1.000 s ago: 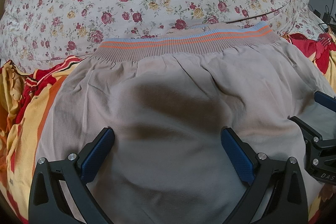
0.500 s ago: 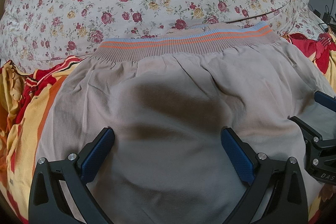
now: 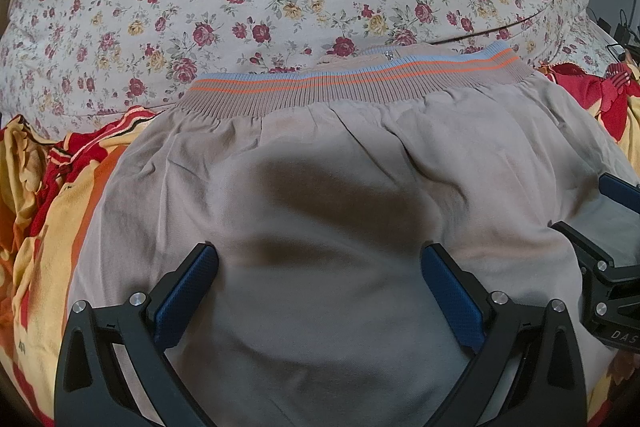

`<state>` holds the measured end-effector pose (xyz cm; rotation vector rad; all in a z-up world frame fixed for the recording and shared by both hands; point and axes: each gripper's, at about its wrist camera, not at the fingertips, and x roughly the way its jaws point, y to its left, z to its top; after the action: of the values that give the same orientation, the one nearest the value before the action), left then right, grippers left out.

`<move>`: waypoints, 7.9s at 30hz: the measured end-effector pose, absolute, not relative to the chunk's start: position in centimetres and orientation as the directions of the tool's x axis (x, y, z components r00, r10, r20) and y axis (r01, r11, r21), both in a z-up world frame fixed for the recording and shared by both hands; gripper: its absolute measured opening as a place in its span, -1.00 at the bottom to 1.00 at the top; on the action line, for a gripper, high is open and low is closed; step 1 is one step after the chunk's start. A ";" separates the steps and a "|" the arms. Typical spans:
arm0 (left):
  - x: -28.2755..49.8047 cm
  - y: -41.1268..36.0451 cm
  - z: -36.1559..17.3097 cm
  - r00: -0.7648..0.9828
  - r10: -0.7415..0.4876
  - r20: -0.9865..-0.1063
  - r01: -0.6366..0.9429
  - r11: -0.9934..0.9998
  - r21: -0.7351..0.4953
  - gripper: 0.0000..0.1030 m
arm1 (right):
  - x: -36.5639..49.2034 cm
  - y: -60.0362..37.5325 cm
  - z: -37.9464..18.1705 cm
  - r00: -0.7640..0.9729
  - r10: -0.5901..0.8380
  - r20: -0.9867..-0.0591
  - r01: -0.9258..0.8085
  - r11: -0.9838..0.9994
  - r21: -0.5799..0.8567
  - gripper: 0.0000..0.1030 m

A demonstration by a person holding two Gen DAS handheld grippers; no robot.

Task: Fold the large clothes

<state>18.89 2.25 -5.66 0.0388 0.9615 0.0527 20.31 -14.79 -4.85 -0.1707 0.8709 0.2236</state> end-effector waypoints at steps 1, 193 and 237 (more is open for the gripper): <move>18.9 2.2 -5.7 0.571 0.062 -0.818 -0.028 0.998 0.057 0.83 | 20.3 -14.8 -4.9 0.623 0.124 -0.772 -0.263 0.963 -0.057 0.87; 3.9 15.9 -2.1 0.698 0.126 -0.705 -0.257 0.963 -0.082 0.54 | 9.2 -29.4 2.3 0.788 0.280 -0.549 -0.282 0.956 0.084 0.69; 17.7 20.6 -6.4 0.517 -0.571 -0.638 -0.057 0.721 -0.691 0.22 | 13.9 -27.0 0.5 0.724 0.267 -0.636 -0.216 0.963 0.160 0.44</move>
<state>17.75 20.63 -6.35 -0.7238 0.9962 -0.3430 13.93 -26.96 0.50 0.0762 0.7131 0.2669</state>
